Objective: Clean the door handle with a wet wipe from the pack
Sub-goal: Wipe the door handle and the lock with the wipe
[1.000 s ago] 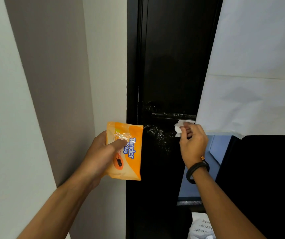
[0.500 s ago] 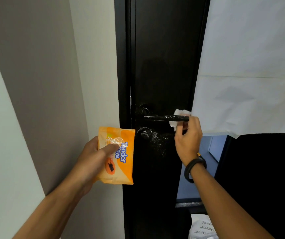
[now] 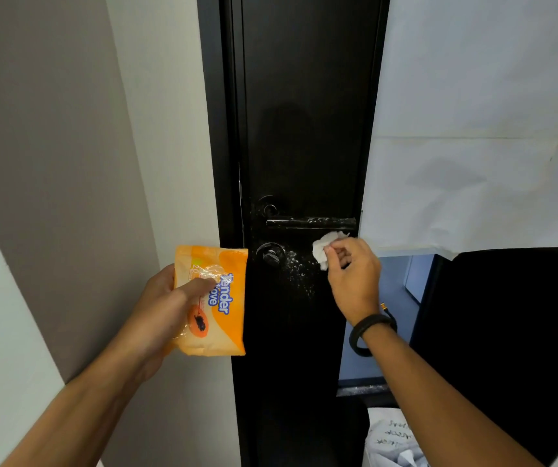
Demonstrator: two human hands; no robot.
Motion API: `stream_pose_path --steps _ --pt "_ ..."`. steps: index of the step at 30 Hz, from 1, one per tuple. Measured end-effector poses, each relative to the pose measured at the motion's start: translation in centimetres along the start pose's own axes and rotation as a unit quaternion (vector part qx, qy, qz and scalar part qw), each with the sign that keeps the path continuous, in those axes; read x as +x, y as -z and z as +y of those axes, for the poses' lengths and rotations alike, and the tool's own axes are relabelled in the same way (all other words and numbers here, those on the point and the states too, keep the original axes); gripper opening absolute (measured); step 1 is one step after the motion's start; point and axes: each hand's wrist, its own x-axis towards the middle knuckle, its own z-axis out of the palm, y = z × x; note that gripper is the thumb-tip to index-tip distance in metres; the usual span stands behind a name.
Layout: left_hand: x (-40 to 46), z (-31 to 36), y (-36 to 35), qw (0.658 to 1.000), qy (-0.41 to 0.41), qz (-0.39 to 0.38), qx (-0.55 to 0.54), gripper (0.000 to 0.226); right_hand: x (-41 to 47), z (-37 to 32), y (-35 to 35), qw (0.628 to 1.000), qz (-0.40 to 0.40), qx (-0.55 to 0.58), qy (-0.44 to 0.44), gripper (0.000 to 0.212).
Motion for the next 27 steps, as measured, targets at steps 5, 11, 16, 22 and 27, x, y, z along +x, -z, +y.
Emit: stream_pose_path --steps 5,11,16,22,27 --pt "0.2 -0.1 0.1 1.000 0.002 0.002 0.005 0.020 1.6 -1.5 0.2 1.000 0.025 0.000 -0.007 0.004" --pt "0.2 0.0 -0.1 1.000 0.002 -0.002 0.000 0.019 -1.5 -1.6 1.7 0.994 0.056 0.078 -0.049 0.005" --pt "0.0 0.2 0.0 1.000 0.000 -0.004 -0.002 0.019 -2.8 -5.3 3.9 0.983 0.159 0.092 0.021 0.015" --pt "0.0 0.2 0.0 1.000 0.002 0.000 -0.006 0.020 -0.2 -8.4 1.6 0.974 -0.039 -0.076 0.211 0.018" --pt "0.0 0.2 0.1 1.000 0.004 -0.002 -0.003 0.021 1.0 -10.3 0.3 0.931 -0.118 -0.149 0.311 0.037"
